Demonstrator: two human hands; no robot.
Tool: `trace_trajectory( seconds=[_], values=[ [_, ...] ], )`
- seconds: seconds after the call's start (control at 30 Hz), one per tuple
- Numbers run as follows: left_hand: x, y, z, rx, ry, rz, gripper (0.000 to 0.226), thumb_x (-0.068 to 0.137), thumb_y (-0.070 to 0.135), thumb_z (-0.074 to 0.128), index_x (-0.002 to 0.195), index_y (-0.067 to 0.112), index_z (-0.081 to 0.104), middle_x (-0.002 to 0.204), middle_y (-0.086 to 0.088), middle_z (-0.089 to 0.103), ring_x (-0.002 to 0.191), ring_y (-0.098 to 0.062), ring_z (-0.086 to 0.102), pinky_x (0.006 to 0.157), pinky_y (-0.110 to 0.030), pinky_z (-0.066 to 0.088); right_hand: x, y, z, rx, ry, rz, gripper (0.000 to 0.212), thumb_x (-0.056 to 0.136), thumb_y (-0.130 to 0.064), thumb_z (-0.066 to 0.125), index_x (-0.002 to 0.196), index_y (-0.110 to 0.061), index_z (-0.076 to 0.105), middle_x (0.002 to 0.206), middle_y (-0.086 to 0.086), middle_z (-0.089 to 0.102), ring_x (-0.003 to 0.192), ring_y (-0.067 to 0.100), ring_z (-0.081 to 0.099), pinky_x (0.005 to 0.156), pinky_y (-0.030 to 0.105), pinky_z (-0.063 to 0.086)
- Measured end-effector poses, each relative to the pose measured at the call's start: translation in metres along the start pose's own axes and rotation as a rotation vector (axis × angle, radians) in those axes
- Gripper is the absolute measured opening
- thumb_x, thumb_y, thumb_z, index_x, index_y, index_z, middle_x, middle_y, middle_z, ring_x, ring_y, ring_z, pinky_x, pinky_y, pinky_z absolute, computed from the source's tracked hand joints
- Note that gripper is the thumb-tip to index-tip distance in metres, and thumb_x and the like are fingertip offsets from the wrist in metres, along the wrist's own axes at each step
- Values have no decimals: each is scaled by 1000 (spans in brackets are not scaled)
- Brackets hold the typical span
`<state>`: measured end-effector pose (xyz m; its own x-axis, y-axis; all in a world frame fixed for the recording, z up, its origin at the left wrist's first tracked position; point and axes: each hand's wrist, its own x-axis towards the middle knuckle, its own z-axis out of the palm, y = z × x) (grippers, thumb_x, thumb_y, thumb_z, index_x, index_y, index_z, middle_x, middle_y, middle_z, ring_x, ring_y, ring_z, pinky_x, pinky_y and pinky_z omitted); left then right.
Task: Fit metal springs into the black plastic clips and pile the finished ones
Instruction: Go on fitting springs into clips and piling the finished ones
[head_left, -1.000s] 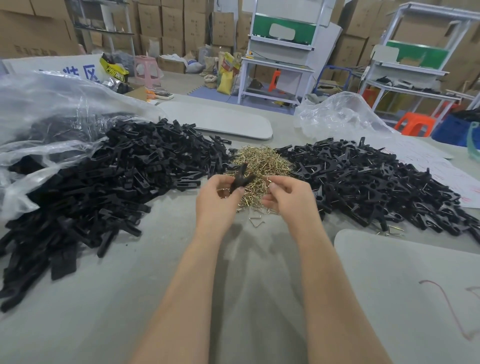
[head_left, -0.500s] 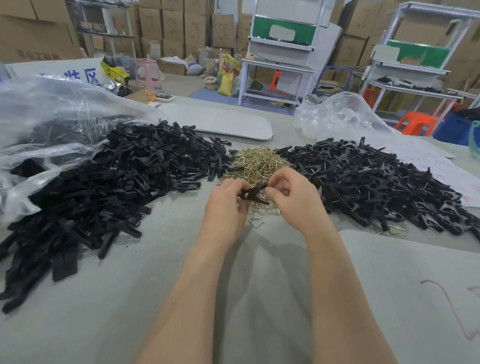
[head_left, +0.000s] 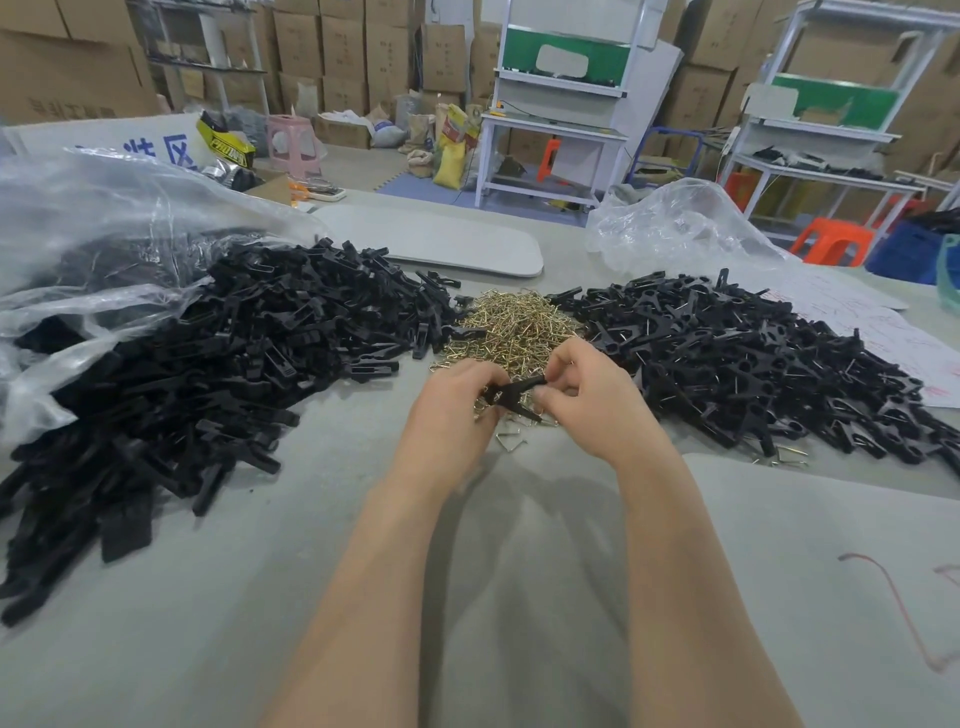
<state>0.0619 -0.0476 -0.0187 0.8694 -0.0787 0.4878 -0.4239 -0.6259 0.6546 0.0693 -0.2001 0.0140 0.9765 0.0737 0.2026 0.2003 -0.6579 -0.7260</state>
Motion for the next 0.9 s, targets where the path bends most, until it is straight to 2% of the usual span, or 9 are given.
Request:
trace_trajectory(
  seconds=[0.07, 0.17, 0.27, 0.37, 0.47, 0.57, 0.67, 0.73, 0.9],
  values=[
    [0, 0, -3, -17, -27, -1, 23, 82, 4, 68, 103, 13, 66, 103, 2, 63, 89, -13, 51, 84, -26, 43, -1, -1, -1, 101, 0, 48, 24, 86, -11, 65, 82, -25, 46, 77, 2, 68, 70, 14, 61, 66, 26, 48],
    [1, 2, -9, -205, -88, -103, 20, 82, 9, 71, 98, 20, 66, 91, 6, 64, 83, -14, 58, 80, -21, 47, -3, -1, -5, 597, -46, 129, 21, 84, -14, 71, 95, -11, 53, 73, 3, 67, 59, 9, 61, 60, 19, 51],
    [-1, 9, -13, -390, -126, -140, 24, 79, 9, 74, 85, 30, 63, 80, 7, 62, 72, -7, 56, 69, -14, 49, -6, -2, -7, 935, -266, 255, 42, 71, -36, 71, 96, -4, 60, 79, 10, 67, 61, 12, 61, 57, 19, 54],
    [-1, 11, -15, -431, -147, -131, 25, 79, 8, 74, 83, 30, 63, 77, 2, 61, 70, -9, 55, 70, -20, 48, -7, 1, -4, 888, -459, 371, 63, 64, -55, 67, 100, -4, 66, 85, 16, 72, 71, 20, 69, 61, 24, 57],
    [-1, 13, -16, -414, -145, -97, 21, 78, 9, 75, 85, 25, 63, 84, -3, 63, 76, -11, 56, 75, -22, 46, -6, 3, 1, 920, -565, 370, 66, 65, -63, 59, 96, -6, 71, 81, 16, 73, 75, 21, 72, 62, 25, 58],
    [0, 15, -17, -313, -102, -13, 19, 77, 10, 76, 90, 19, 65, 101, 5, 58, 96, -4, 54, 87, -7, 36, -5, 3, 8, 998, -526, 349, 57, 68, -60, 59, 85, -8, 75, 72, 12, 73, 67, 19, 72, 57, 23, 58],
    [0, 15, -19, -292, -109, 2, 21, 78, 10, 75, 94, 18, 65, 99, 5, 57, 93, -6, 55, 83, -5, 35, -5, 3, 13, 1005, -502, 316, 51, 71, -57, 57, 76, -11, 78, 68, 9, 72, 65, 17, 72, 55, 22, 57],
    [-1, 15, -20, -319, -133, -4, 23, 79, 10, 74, 98, 19, 66, 94, 4, 59, 90, -10, 57, 83, -10, 39, -4, 4, 14, 1011, -493, 278, 48, 73, -56, 56, 75, -13, 78, 67, 7, 72, 64, 17, 72, 55, 21, 57],
    [-1, 16, -21, -389, -214, -41, 33, 81, 13, 73, 113, 16, 66, 106, 2, 64, 95, -10, 58, 93, -31, 47, -5, 6, 15, 993, -461, 246, 49, 73, -57, 55, 76, -13, 77, 66, 7, 71, 62, 16, 71, 52, 20, 56]
  ],
)
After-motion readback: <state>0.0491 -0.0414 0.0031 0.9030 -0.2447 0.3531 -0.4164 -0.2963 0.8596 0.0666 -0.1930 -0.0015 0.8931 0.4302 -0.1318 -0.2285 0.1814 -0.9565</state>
